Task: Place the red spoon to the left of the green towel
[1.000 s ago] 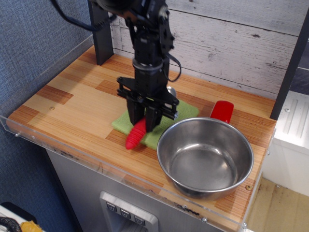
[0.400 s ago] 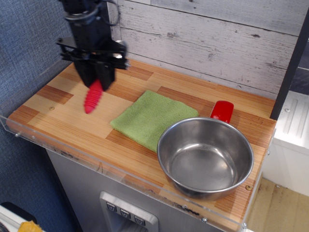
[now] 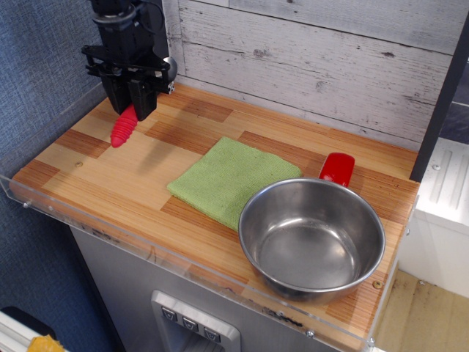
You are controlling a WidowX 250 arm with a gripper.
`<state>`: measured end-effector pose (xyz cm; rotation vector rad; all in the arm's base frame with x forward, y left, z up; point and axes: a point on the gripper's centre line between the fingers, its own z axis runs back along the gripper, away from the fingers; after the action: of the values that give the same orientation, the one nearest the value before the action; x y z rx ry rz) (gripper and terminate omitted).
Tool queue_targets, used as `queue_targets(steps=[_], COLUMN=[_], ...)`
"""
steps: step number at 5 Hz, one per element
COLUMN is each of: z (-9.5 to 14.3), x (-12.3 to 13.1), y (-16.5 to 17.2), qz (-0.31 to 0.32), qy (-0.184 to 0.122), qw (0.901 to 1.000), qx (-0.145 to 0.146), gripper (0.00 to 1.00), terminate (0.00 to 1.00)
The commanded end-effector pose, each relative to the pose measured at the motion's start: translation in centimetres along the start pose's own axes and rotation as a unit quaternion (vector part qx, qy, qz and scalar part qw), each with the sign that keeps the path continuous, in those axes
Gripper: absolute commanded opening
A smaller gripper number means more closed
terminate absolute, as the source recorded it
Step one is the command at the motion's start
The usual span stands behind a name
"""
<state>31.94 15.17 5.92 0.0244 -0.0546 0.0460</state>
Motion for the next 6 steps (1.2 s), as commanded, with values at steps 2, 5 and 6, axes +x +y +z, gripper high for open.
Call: queue_targets(steps=[2, 5, 6], z=[-1.6, -3.0, -3.4], x=[0.8, 0.4, 0.4], y=[0.9, 1.3, 1.1], qz=[-0.088, -0.062, -0.064], qy=[-0.023, -0.010, 0.000], qw=[0.9957, 0.9980, 0.9978], qx=[0.016, 0.011, 0.018], gripper=[0.00, 0.00, 0.00], terminate=[0.00, 0.00, 0.00])
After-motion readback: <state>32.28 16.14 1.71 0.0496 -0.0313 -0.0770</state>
